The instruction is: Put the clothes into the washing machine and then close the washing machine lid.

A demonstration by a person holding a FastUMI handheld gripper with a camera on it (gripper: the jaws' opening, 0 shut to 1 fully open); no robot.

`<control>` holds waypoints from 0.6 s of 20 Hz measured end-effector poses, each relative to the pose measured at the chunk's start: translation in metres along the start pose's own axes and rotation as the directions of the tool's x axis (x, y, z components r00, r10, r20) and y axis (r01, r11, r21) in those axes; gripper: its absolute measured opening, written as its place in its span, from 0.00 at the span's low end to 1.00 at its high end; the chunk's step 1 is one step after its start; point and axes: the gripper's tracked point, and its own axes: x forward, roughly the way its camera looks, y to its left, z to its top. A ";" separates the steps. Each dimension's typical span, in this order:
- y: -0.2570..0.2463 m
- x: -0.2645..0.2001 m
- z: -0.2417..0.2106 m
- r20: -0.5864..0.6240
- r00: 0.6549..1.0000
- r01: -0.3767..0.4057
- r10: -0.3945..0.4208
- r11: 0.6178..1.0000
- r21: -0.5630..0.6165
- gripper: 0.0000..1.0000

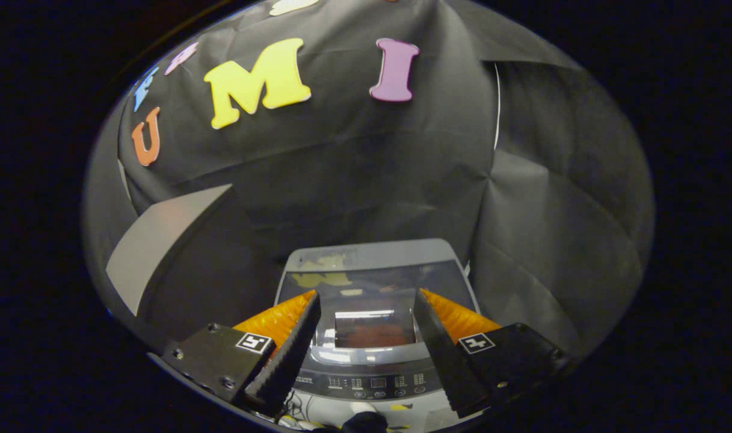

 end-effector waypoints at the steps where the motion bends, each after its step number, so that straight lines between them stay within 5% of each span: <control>1: 0.001 -0.006 0.006 0.026 1.000 0.005 -0.005 1.000 -0.008 0.98; 12: 0.056 -0.133 0.000 0.192 0.977 0.082 -0.093 0.994 0.068 0.98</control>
